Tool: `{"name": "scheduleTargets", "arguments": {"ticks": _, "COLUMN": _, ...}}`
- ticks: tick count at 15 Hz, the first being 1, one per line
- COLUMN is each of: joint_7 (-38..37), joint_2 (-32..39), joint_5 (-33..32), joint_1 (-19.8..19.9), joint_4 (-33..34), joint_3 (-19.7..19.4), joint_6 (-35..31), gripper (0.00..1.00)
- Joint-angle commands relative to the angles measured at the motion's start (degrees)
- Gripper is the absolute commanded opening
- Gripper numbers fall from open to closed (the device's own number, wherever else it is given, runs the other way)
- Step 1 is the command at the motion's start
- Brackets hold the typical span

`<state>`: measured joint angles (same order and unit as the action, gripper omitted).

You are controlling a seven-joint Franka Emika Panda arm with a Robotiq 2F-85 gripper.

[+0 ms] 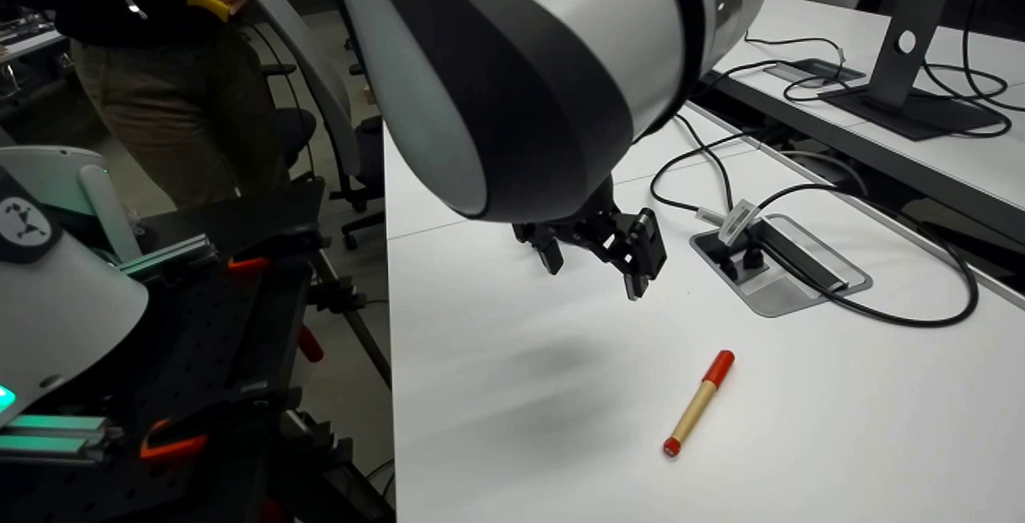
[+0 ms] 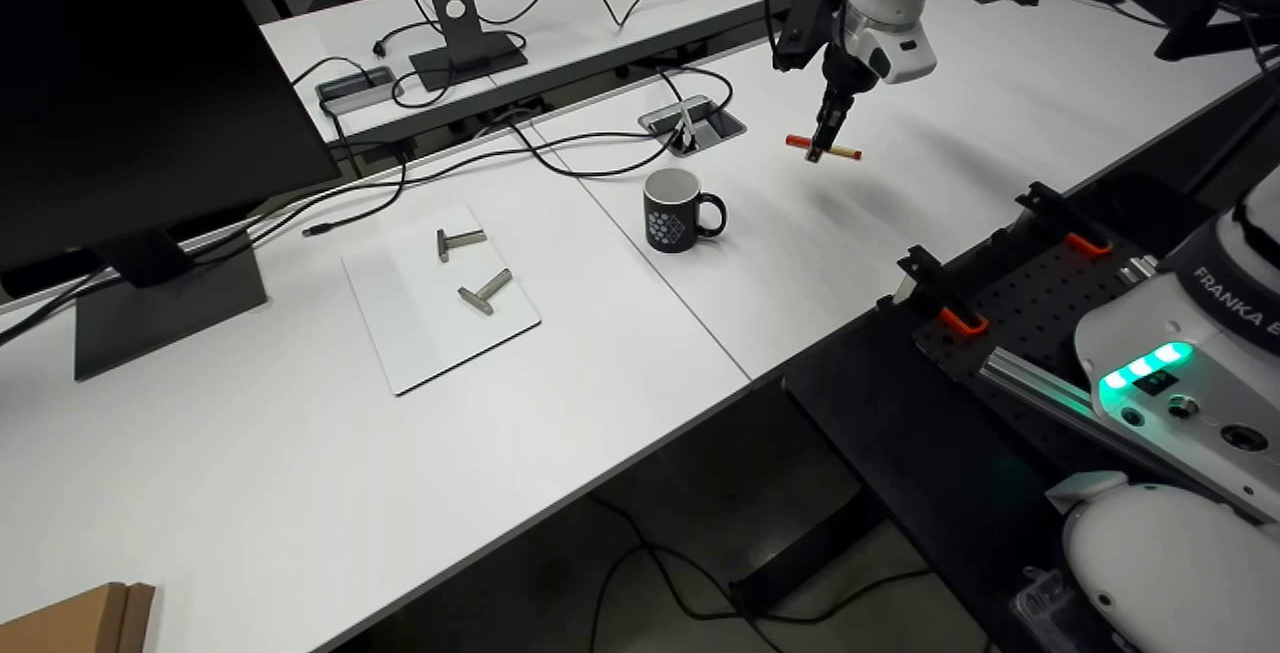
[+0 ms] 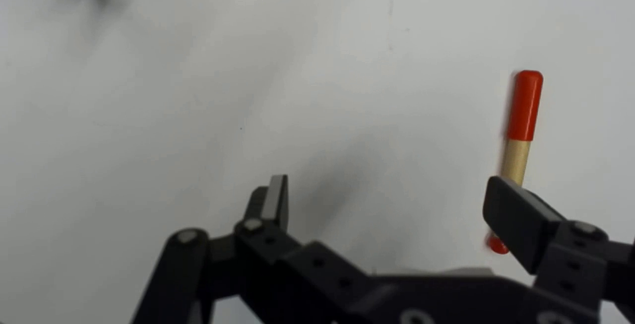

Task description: Put the pen inside the mug cup

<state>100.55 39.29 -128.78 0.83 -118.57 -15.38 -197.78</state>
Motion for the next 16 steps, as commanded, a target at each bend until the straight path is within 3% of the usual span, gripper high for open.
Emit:
{"name": "scheduleTargets", "arguments": {"ticks": 1, "joint_7": -5.1, "joint_2": 0.3, "joint_5": -0.7, "joint_1": -2.6, "joint_4": 1.1, "joint_3": -3.2, "joint_6": -0.4, "gripper": 1.00}}
{"name": "scheduleTargets", "arguments": {"ticks": 9, "joint_7": -15.0, "joint_2": 2.3, "joint_5": -2.4, "joint_1": -9.3, "joint_4": 3.4, "joint_3": -10.4, "joint_6": -0.4, "gripper": 1.00}}
{"name": "scheduleTargets", "arguments": {"ticks": 13, "joint_7": -17.6, "joint_2": 3.4, "joint_5": -6.6, "joint_1": -8.4, "joint_4": 3.8, "joint_3": -10.0, "joint_6": -0.6, "gripper": 1.00}}
{"name": "scheduleTargets", "arguments": {"ticks": 16, "joint_7": -15.0, "joint_2": 2.3, "joint_5": -4.0, "joint_1": -7.9, "joint_4": 2.1, "joint_3": -9.5, "joint_6": 0.0, "gripper": 1.00}}
